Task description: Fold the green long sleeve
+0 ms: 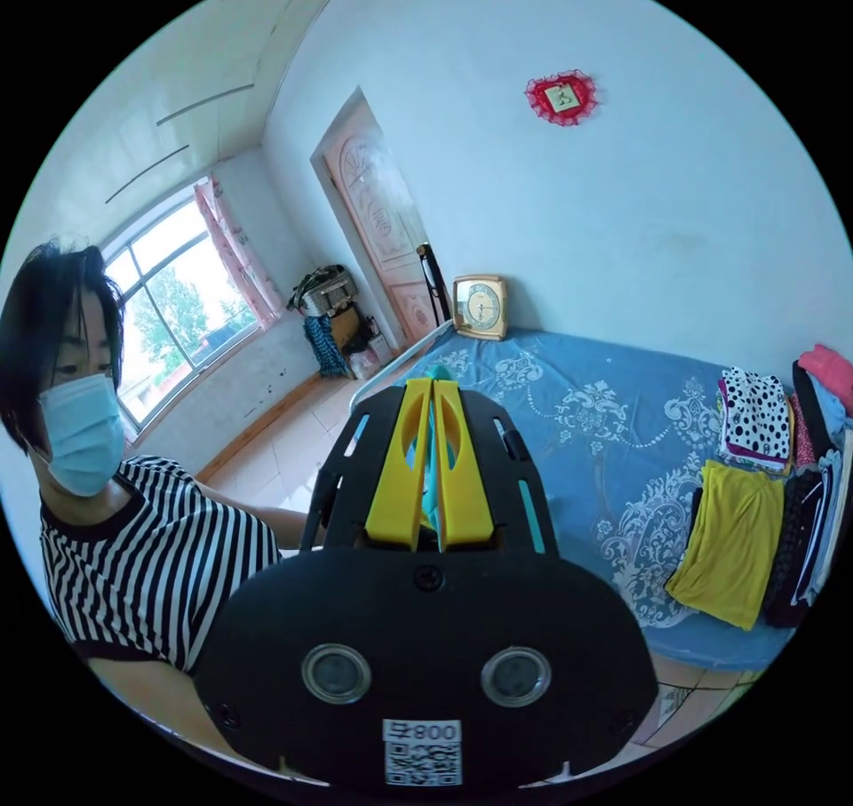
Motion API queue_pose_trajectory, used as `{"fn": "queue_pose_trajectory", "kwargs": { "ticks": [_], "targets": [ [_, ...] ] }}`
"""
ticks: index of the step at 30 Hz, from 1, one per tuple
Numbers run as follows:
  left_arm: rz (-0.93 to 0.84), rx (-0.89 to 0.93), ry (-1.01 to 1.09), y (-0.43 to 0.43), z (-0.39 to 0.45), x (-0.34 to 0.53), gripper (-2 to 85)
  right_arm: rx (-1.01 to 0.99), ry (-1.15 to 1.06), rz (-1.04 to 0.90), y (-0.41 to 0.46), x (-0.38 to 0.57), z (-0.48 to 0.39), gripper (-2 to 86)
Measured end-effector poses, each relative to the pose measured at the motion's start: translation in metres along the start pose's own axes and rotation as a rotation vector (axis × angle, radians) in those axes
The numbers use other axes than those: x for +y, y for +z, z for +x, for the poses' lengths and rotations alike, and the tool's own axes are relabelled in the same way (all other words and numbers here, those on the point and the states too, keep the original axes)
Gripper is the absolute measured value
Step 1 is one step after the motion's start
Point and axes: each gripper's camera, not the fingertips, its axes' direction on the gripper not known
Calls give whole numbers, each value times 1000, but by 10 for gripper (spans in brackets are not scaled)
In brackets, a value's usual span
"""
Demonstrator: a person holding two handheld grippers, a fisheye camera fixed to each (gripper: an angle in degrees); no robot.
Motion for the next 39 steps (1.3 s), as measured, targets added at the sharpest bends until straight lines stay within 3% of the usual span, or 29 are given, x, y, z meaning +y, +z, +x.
{"fn": "queue_pose_trajectory", "kwargs": {
  "ticks": [4, 7, 16, 24, 30, 39],
  "targets": [
    [-78, -49, -4, -3, 10, -10, 29, -8, 7, -4, -13, 7, 2, 0],
    [-31, -65, -15, -43, 16, -8, 15, 29, -1, 14, -34, 13, 1, 0],
    [480, -211, -50, -331, 26, 28, 4, 81, -26, 202, -135, 34, 7, 1],
    [870, -479, 234, -555, 147, 76, 3, 55, -108, 379, -202, 54, 0, 1],
    [938, -621, 358, -633, 201, 103, 4, 30, -177, 464, -220, 58, -1, 1],
    [1007, -732, 434, -692, 207, 136, 4, 47, -267, 508, -205, 54, 5, 1]
  ]
}}
